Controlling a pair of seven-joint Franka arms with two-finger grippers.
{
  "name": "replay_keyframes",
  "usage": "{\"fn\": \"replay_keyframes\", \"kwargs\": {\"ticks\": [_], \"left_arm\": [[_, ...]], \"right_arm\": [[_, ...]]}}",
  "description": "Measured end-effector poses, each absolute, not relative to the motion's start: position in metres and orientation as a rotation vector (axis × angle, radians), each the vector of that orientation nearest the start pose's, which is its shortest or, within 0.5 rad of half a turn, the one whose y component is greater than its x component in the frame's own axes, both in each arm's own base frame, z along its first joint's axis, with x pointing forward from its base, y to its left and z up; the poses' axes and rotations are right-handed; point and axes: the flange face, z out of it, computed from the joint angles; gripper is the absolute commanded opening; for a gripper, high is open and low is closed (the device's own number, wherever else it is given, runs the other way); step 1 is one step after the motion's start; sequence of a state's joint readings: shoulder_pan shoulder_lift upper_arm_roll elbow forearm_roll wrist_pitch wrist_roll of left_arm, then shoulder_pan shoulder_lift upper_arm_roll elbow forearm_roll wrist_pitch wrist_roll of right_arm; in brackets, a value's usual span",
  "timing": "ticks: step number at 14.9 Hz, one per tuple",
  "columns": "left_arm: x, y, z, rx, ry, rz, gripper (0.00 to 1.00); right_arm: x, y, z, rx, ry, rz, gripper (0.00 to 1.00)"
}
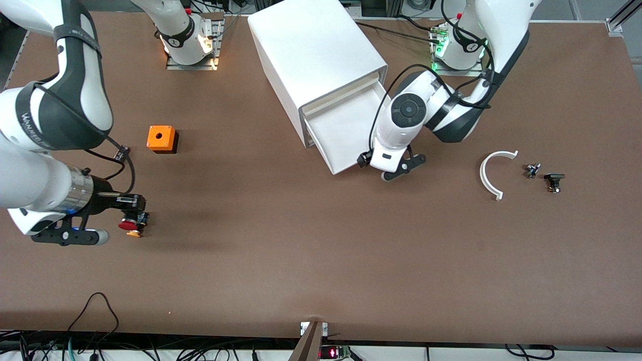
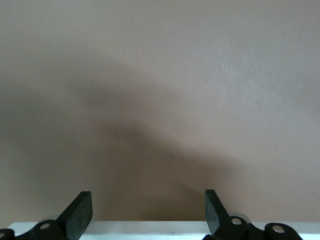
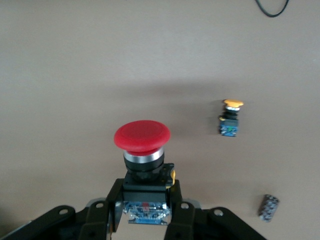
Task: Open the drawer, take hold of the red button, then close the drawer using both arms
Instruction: 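Lower the red button beside the yellow button while the left gripper closes drawer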
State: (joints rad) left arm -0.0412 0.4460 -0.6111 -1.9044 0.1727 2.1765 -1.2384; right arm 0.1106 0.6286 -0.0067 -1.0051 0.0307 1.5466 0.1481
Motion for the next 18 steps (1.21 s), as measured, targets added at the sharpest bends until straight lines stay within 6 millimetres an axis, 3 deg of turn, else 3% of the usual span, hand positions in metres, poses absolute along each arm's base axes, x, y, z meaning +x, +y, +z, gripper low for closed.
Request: {"fn": "replay_keyframes", "kwargs": {"ticks": [5, 11, 18], "left_arm": [[0.471, -0.377, 0.293, -3.016, -0.791, 0.259, 0.99], [0.437, -0.396, 0.292, -3.006, -0.754, 0.279, 0.99], [0.404, -0.419, 0.292, -3.014, -0.682, 0.307, 0.99]], "right_arm": [[0.712, 0.058, 0.460, -3.133, -0.002, 0.058, 0.00], [0.683, 0.041, 0.406, -3.130, -0.051, -0.039, 0.00], [0.680, 0.017, 0.313, -3.137, -0.008, 0.086, 0.00]]}}
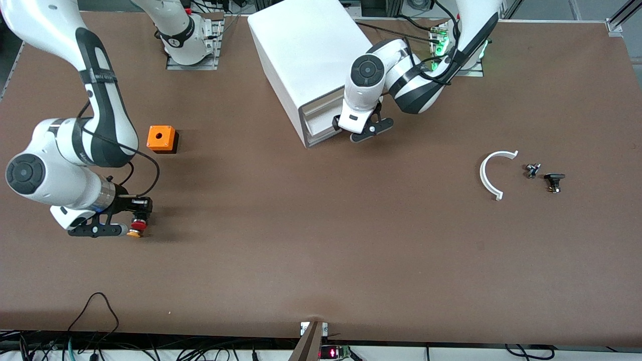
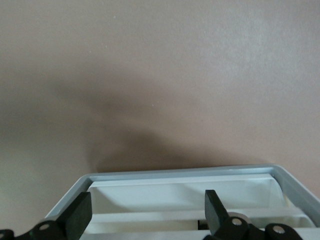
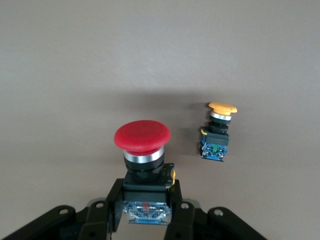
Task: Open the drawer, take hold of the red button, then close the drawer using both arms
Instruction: 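Lower the red button beside the yellow button while the left gripper closes drawer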
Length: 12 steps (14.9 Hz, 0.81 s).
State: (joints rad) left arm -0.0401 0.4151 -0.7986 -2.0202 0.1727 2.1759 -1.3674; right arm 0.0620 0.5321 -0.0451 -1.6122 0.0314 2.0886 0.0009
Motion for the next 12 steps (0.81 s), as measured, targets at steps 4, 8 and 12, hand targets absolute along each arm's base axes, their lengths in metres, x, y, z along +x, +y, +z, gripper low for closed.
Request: {"fn": "replay_keyframes", "kwargs": {"ticks": [4, 8, 12], "left_arm": [[0.392, -0.426, 0.291, -3.017, -0.645, 0.318, 0.99], [0.381, -0.432, 0.290, -3.012, -0.642, 0.326, 0.99], [0.382, -0.431, 0.289, -3.011, -0.644, 0.328, 0.99]], "right_arm": [[0.684, 0.003, 0.262, -3.129, 0.022, 0.105, 0.00], [0.685, 0.007, 0.227, -3.104, 0.040, 0.109, 0.00], [0.684, 0.008, 0.201, -3.096, 0.053, 0.110, 0.00]]}}
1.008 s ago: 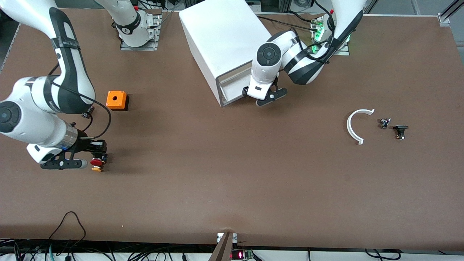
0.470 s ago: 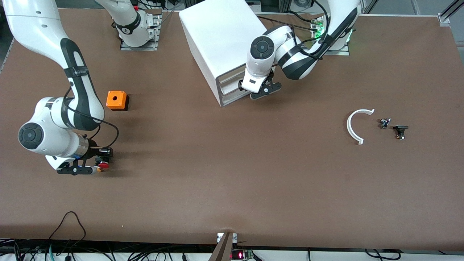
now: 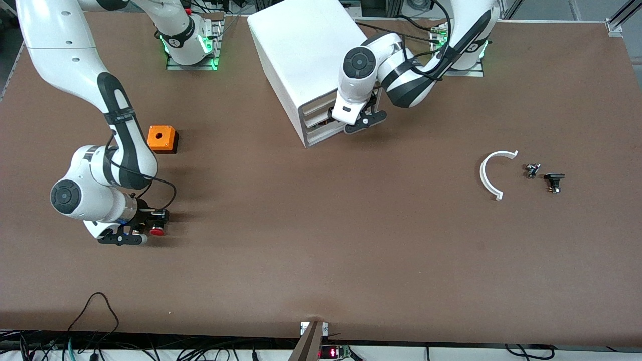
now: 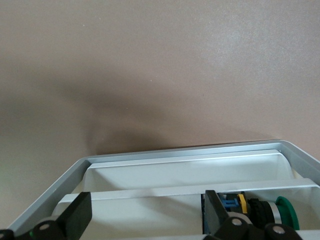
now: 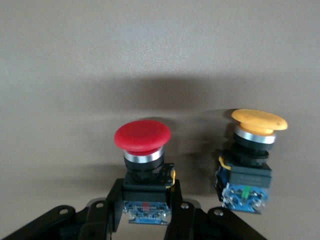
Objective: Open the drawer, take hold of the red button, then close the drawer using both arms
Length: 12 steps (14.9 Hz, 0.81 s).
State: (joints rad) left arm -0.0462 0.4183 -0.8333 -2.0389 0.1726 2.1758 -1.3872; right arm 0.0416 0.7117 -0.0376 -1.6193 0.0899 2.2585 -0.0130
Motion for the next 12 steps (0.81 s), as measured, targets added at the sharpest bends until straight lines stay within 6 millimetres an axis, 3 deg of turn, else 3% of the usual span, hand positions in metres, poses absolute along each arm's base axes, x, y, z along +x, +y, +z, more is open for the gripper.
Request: {"fn": "replay_keyframes", "kwargs": {"ticks": [1, 2, 4, 8, 10, 12], "left_arm": [[0.382, -0.431, 0.289, -3.011, -0.644, 0.329, 0.99], [0.382, -0.431, 0.288, -3.010, -0.645, 0.331, 0.99], [0.382, -0.431, 0.286, -3.008, -0.644, 0.339, 0.99], [0.384, -0.431, 0.287, -3.008, -0.646, 0.341, 0.99], [0.396, -0.426, 0.298, -2.991, -0.620, 0.350, 0.99], [0.418, -0.415, 0.318, -2.971, -0.577, 0.366, 0.99]], "right_arm": [[0.684, 0.008, 0.196, -3.093, 0.059, 0.110, 0.00], [0.684, 0.008, 0.195, -3.092, 0.062, 0.107, 0.10], [0.684, 0.008, 0.195, -3.090, 0.064, 0.106, 1.00], [0.688, 0.009, 0.201, -3.088, 0.065, 0.079, 1.00], [0.695, 0.011, 0.220, -3.086, 0.060, 0.030, 1.00], [0.698, 0.012, 0.253, -3.082, 0.051, 0.010, 1.00]]}}
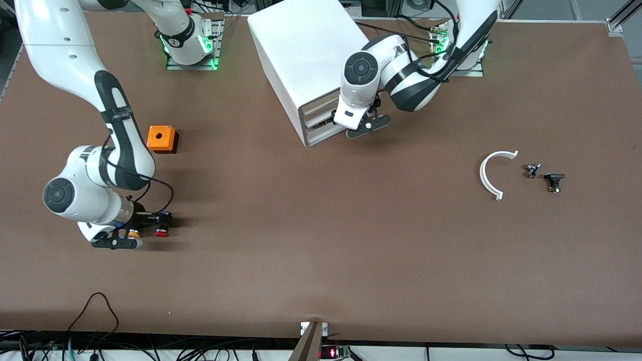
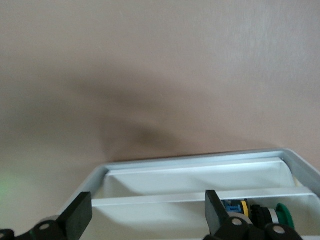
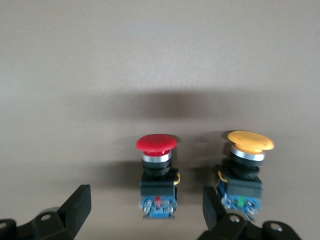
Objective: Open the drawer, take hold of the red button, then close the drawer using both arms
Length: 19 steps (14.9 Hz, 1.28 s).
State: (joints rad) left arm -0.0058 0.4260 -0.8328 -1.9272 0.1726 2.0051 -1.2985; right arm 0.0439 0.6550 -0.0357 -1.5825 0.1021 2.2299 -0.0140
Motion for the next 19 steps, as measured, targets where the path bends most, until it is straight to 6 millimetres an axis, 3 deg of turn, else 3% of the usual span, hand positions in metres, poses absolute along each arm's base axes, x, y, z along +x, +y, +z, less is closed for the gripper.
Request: {"fn": "replay_keyframes", "kwargs": {"ticks": [5, 11, 15, 19], "left_arm": [[0.481, -0.362, 0.361, -2.965, -0.470, 0.419, 0.99], [0.541, -0.286, 0.425, -3.021, -0.317, 0.415, 0.99], [0.555, -0.237, 0.485, -3.054, -0.110, 0.320, 0.99], [0.563, -0.179, 0.537, -3.051, 0.104, 0.268, 0.99]], "right_arm": [[0.689, 0.012, 0.347, -3.092, 0.010, -0.007, 1.00], [0.661, 0.007, 0.438, -3.091, 0.004, 0.018, 1.00], [0.638, 0.003, 0.498, -3.086, 0.065, -0.001, 1.00], [0.612, -0.001, 0.549, -3.137, 0.087, 0.092, 1.00]]}}
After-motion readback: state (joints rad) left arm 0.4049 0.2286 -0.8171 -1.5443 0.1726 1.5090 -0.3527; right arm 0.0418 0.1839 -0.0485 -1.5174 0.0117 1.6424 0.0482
